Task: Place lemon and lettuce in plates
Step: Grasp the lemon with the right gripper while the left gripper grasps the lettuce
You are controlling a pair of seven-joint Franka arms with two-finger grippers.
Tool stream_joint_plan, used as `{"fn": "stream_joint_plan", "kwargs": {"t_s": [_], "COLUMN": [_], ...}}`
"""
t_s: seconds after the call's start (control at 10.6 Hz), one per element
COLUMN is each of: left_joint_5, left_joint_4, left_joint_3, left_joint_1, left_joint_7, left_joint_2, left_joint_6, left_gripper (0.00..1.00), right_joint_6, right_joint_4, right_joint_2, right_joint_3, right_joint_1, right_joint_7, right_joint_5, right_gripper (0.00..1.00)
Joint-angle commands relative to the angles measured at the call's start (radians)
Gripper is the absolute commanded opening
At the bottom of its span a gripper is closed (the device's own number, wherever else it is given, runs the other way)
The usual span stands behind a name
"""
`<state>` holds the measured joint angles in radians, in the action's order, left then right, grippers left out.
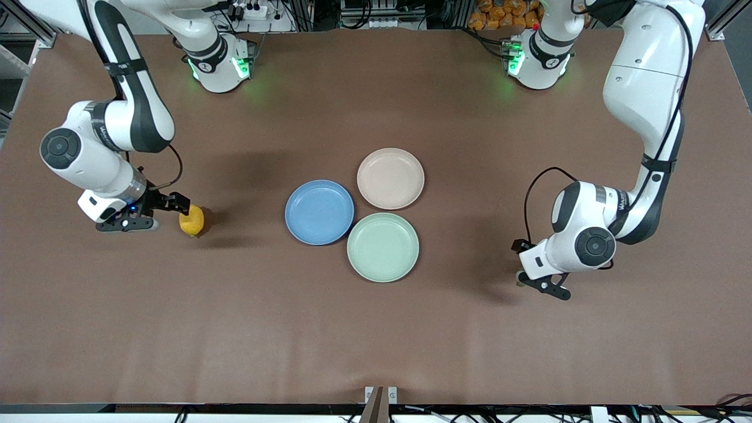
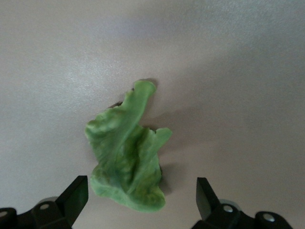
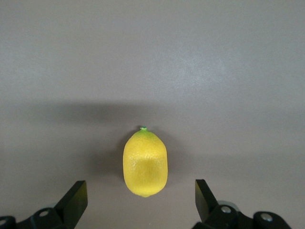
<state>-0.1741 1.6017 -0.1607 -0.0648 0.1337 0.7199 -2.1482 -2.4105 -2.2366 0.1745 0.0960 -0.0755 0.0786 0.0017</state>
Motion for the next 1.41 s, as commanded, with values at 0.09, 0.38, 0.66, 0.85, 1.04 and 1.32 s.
{"fn": "stream_joint_plan", "kwargs": {"t_s": [0.09, 0.38, 0.66, 0.85, 1.04, 1.32], "left_joint_5": [-0.018, -0.018, -0.009, -0.005, -0.002, -0.005], "left_joint_4": [-0.025, -0.026, -0.026, -0.034, -0.034, -0.032], "left_joint_3": [0.001, 0.007, 0.009, 0.009, 0.009, 0.009], "left_joint_1": [0.002, 0.003, 0.011, 0.013, 0.011, 0.008], "left_joint_7": [0.02, 0.032, 0.049, 0.043, 0.008, -0.031], "left_joint_2": [0.03, 0.041, 0.05, 0.052, 0.052, 0.05], "left_joint_6": [-0.021, -0.05, -0.064, -0.078, -0.079, -0.079], "left_gripper": [1.0, 1.0, 1.0, 1.0, 0.01, 0.0], "right_joint_6": [-0.111, -0.151, -0.232, -0.278, -0.309, -0.363], "right_joint_4": [-0.06, -0.074, -0.094, -0.104, -0.106, -0.112], "right_joint_2": [0.029, 0.068, 0.115, 0.14, 0.166, 0.2], "right_joint_3": [-0.006, -0.006, -0.007, -0.012, -0.013, -0.029], "right_joint_1": [0.011, 0.011, 0.011, 0.013, 0.011, 0.017], "right_joint_7": [0.021, 0.023, 0.021, 0.021, 0.02, 0.01], "right_joint_5": [0.021, 0.021, 0.021, 0.021, 0.021, 0.021], "right_gripper": [1.0, 1.0, 1.0, 1.0, 1.0, 1.0]}}
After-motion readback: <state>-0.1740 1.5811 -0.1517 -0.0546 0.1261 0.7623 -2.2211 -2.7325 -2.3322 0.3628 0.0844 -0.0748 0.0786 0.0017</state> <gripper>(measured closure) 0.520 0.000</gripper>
